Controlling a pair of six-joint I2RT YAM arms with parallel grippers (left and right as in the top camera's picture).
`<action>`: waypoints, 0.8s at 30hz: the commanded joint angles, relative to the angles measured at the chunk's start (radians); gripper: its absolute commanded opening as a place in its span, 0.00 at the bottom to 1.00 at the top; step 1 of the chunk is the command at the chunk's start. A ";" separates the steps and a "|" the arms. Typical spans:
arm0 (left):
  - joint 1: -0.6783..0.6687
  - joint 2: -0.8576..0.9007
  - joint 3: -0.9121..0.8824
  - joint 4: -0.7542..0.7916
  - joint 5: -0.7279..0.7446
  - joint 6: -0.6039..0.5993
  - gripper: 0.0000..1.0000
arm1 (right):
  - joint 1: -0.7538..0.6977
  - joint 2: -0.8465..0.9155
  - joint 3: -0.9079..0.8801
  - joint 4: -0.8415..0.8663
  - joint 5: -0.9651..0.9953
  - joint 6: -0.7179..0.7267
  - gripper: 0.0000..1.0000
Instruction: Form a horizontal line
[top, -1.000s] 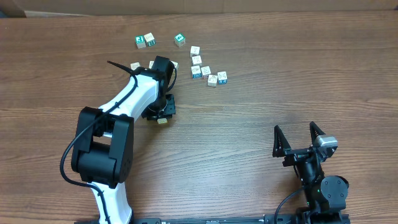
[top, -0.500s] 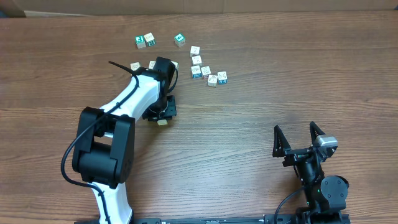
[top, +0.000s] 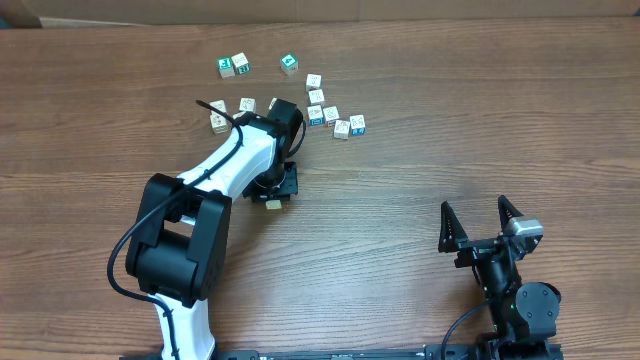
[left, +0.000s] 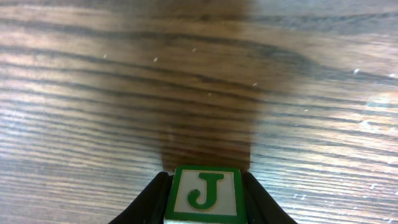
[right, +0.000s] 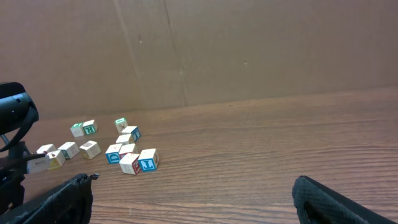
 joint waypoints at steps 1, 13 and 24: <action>-0.005 0.016 -0.005 -0.008 -0.006 -0.066 0.29 | -0.005 -0.008 -0.010 0.005 0.006 -0.004 1.00; -0.005 0.016 -0.005 -0.005 -0.006 -0.068 0.35 | -0.005 -0.008 -0.010 0.005 0.006 -0.004 1.00; -0.010 0.016 -0.005 -0.003 -0.006 -0.025 0.33 | -0.005 -0.008 -0.010 0.005 0.006 -0.004 1.00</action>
